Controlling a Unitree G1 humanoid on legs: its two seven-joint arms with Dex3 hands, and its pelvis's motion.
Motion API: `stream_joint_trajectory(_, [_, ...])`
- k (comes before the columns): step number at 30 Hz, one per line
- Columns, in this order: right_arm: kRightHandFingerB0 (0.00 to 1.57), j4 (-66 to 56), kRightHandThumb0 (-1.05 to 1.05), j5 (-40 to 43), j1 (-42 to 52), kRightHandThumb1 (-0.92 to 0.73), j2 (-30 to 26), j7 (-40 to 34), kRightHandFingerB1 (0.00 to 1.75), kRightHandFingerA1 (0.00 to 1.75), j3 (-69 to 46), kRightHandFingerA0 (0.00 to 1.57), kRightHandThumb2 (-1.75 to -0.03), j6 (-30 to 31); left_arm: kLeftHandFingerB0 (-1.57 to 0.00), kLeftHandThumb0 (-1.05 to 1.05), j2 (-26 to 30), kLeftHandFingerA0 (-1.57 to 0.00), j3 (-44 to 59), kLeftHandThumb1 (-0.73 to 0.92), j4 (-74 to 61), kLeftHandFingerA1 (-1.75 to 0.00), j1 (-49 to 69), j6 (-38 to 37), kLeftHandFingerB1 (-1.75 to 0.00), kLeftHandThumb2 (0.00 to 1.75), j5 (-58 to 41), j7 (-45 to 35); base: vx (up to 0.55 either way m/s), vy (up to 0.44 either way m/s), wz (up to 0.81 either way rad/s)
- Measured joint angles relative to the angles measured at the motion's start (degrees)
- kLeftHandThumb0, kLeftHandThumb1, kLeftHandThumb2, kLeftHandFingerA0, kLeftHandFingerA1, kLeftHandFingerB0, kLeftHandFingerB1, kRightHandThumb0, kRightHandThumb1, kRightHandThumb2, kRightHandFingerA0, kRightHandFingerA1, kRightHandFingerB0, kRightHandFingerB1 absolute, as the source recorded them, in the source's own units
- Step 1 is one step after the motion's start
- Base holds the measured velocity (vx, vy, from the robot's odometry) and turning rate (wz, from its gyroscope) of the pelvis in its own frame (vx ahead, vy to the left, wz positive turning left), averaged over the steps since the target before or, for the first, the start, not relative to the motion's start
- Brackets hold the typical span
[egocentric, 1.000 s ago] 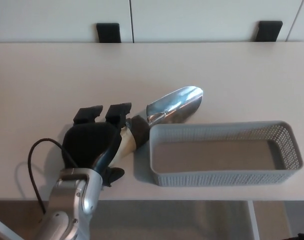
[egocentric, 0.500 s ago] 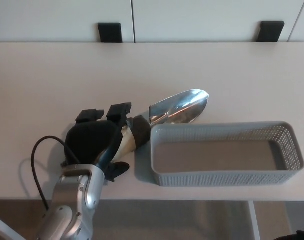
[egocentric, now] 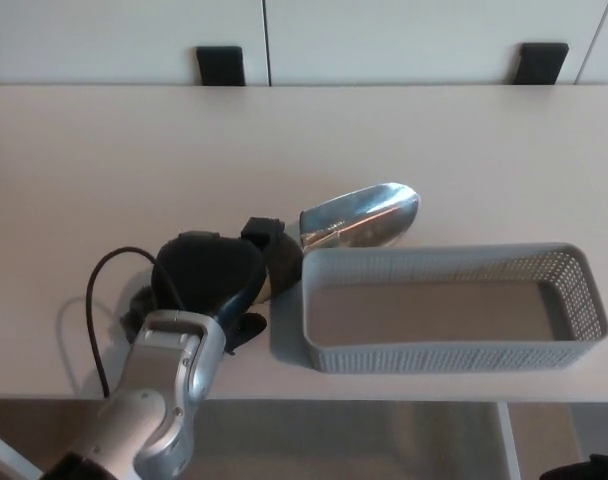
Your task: The robot walks towards a desk on which a shovel is kept on the left hand side and a container is kept on the right hand side. The robot picks up the shovel using its left hand and places it in the container.
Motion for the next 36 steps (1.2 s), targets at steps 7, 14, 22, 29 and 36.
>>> stream_joint_trajectory(7, [0.52, -0.11, -0.30, -0.04, 0.01, -0.64, 0.00, 0.00, 0.45, 0.52, 0.00, 0.64, -0.58, 0.01, -0.60, -0.20, 0.74, -0.85, -1.78, 0.51, 0.54, -0.80, -1.65, 1.20, -0.43, 0.55, 1.46, -2.32, 0.00, 0.000, 0.00])
stream_joint_trajectory(14, [0.55, -0.14, -0.32, -0.29, -0.25, -0.63, -0.12, 0.29, 0.44, 0.51, 0.46, 0.66, -0.58, 0.11, -0.70, -0.21, 1.02, -0.92, -2.55, 0.53, 3.67, -0.89, -4.33, 0.98, -0.47, 0.56, 1.47, -4.49, 0.00, 0.000, 0.00])
stream_joint_trajectory(22, [0.55, -0.14, -0.34, -0.90, -0.44, -0.63, -2.11, 1.18, 0.46, 0.52, 1.83, 0.66, -0.58, 0.60, -0.81, -0.14, 2.14, -0.80, 1.61, 0.65, 4.40, -1.40, -1.76, -3.01, -0.65, 0.59, -1.41, -1.97, 0.00, 0.000, 0.00])
stream_joint_trajectory(29, [0.56, -0.13, -0.33, -0.99, -0.58, -0.63, -2.11, 1.34, 0.45, 0.52, 2.21, 0.67, -0.58, 0.67, -0.64, -0.06, -1.51, -0.66, 9.04, 0.74, 1.35, -1.66, 1.54, -4.78, -1.10, 0.68, -6.09, 0.82, 0.00, 0.000, 0.00])
stream_joint_trajectory(36, [0.55, -0.17, -0.34, -1.01, -0.61, -0.63, -2.11, 1.35, 0.44, 0.51, 2.28, 0.67, -0.58, 0.71, -0.63, -0.01, -6.28, -0.84, 15.97, 0.79, -1.08, -1.69, 4.32, -4.81, -1.13, 0.85, -11.01, 1.16, 0.00, 0.000, 0.00])
